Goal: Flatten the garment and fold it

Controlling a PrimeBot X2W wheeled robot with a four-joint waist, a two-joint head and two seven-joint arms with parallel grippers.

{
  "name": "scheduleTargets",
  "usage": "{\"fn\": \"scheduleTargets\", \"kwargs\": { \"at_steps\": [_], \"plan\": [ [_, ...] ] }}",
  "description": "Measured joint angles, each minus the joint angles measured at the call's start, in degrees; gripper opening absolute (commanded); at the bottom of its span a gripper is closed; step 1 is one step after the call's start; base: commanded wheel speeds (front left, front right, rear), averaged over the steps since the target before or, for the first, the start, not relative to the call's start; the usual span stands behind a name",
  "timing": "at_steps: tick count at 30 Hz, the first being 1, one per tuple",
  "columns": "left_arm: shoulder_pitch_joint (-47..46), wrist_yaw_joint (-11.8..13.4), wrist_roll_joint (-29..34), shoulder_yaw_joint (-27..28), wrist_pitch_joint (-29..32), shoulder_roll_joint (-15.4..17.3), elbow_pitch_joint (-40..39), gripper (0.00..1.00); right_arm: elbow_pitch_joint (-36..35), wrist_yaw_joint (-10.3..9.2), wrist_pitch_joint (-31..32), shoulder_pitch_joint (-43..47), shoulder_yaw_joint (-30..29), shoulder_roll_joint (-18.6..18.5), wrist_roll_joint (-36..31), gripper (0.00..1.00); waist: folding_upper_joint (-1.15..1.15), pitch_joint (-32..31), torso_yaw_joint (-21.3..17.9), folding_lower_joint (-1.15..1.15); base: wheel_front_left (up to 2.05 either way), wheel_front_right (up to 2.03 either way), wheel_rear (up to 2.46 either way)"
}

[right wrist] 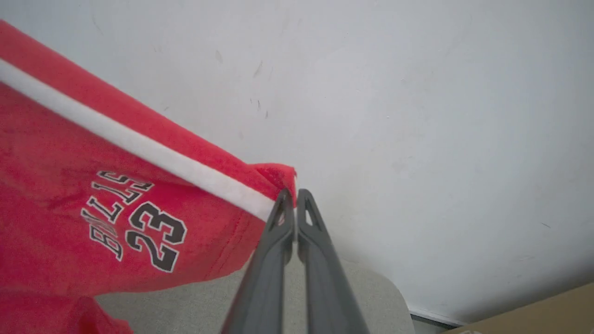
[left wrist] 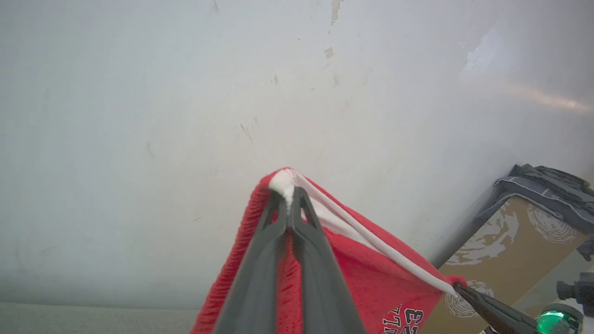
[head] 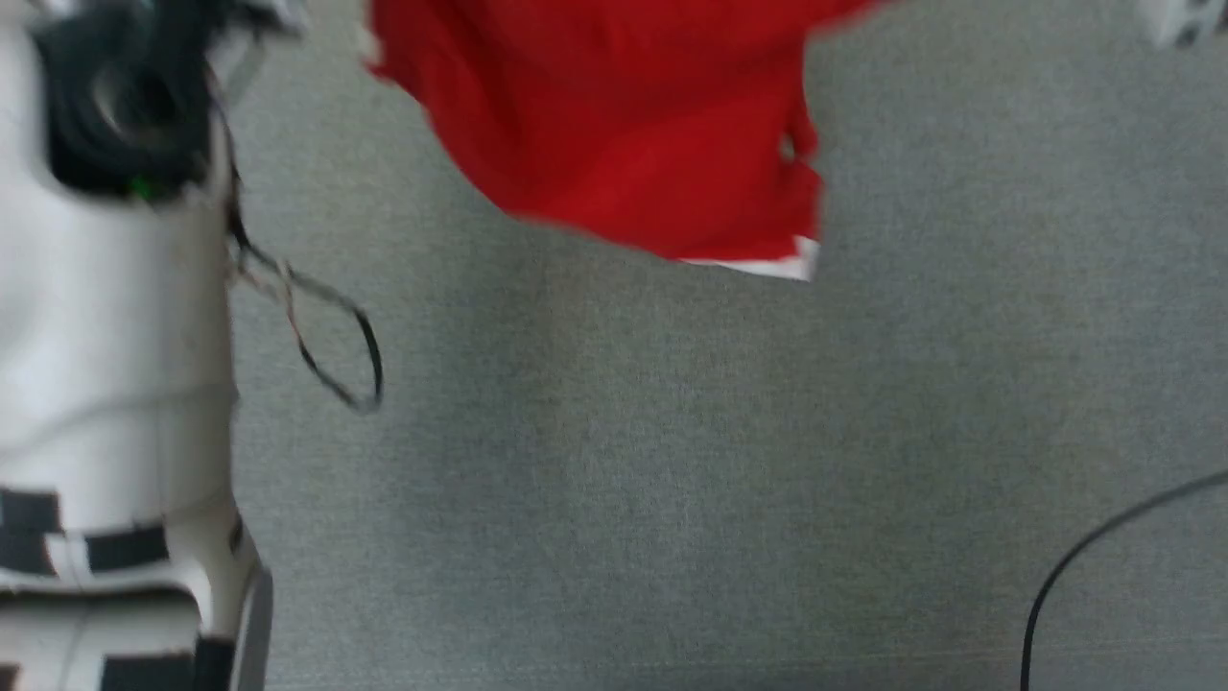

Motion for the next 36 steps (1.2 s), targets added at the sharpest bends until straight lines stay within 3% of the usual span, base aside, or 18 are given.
{"fn": "scheduleTargets", "kwargs": {
  "at_steps": [4, 9, 14, 18, 27, 36],
  "plan": [
    [-11.18, 2.69, 1.12, 1.75, -1.55, 0.24, 3.50, 0.00, 5.17, 0.05, -2.60, -11.21, 0.53, 0.02, -2.20, 0.00, 0.00, 4.75, -0.63, 0.01, 0.00, 0.00, 0.00],
    [-22.05, 3.41, 3.21, 3.68, -7.08, 1.05, 7.79, 0.00, 10.69, 0.09, -10.70, -22.51, -1.75, 2.31, -5.71, 0.00, 0.00, 10.61, -1.57, 0.01, 0.00, 0.00, 0.00],
    [-26.87, 1.97, 3.15, 5.37, -12.83, 0.79, 10.88, 0.00, 14.39, 0.13, -19.60, -27.61, -5.47, 5.67, -8.68, 0.00, 0.00, 15.42, -2.46, 0.00, 0.00, 0.00, 0.00],
    [-25.94, -0.49, 2.56, 5.81, -14.62, 0.79, 13.01, 0.00, 17.28, 0.14, -22.71, -26.86, -6.98, 6.99, -8.72, 0.00, 0.00, 17.83, -2.85, 0.01, 0.00, 0.00, 0.00],
    [-6.65, -5.91, 0.94, 2.93, -12.06, 0.80, 16.59, 0.00, 19.47, 0.09, -18.03, -7.54, -2.97, 5.98, -2.16, 0.00, -0.01, 15.55, -2.41, -0.01, 0.00, 0.00, 0.00],
    [20.85, -7.47, 0.74, -3.50, -9.09, 1.74, 10.60, 0.00, 8.79, 0.05, -10.68, 21.50, 0.52, 2.45, 7.49, 0.00, -0.01, 6.85, -1.24, -0.03, 0.00, 0.00, 0.00]
  ]
}}
